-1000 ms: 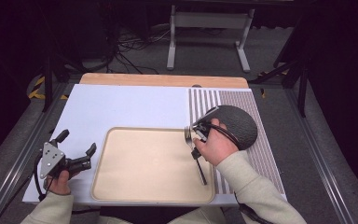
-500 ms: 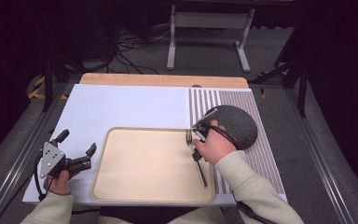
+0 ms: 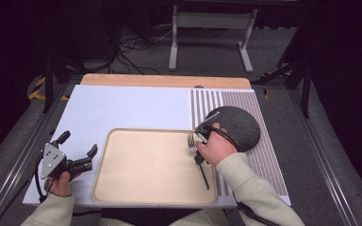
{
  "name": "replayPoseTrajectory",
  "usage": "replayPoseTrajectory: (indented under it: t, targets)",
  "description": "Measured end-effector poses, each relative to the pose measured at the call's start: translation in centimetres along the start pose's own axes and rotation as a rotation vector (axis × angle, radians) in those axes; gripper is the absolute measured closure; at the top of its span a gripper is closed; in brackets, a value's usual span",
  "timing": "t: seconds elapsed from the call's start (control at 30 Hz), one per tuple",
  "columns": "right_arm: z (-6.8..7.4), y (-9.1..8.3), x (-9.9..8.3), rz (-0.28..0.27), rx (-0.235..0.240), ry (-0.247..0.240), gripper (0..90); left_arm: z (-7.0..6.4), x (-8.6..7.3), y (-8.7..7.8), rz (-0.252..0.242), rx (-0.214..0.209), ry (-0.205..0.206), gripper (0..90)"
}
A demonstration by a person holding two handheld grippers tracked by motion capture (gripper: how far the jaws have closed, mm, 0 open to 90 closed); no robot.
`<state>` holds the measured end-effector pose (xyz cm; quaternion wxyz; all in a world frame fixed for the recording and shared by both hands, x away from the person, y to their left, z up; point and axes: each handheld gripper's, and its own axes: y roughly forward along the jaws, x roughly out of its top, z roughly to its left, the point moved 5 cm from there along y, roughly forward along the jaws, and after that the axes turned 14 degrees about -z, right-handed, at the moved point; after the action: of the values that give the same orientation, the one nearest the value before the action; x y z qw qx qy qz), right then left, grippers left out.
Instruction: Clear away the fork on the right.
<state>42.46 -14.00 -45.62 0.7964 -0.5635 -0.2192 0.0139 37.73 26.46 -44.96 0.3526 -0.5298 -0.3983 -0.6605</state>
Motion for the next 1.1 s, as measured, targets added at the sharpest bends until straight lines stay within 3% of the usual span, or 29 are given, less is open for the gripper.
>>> replayPoseTrajectory:
  t: [0.67,0.93,1.1]
  targets:
    - [-0.3,1.0,-0.3,0.03,-0.002,0.006,83.5,0.0,0.1,0.0,-0.004,0.002,-0.002,0.4]
    - [-0.2,0.7,0.1,-0.013,0.004,-0.021,75.8,0.0,0.1,0.0,-0.005,0.002,-0.003,0.4]
    - [0.2,0.1,0.4,-0.056,0.023,-0.049,65.5,0.0,0.1,0.0,-0.007,0.003,-0.007,0.4]
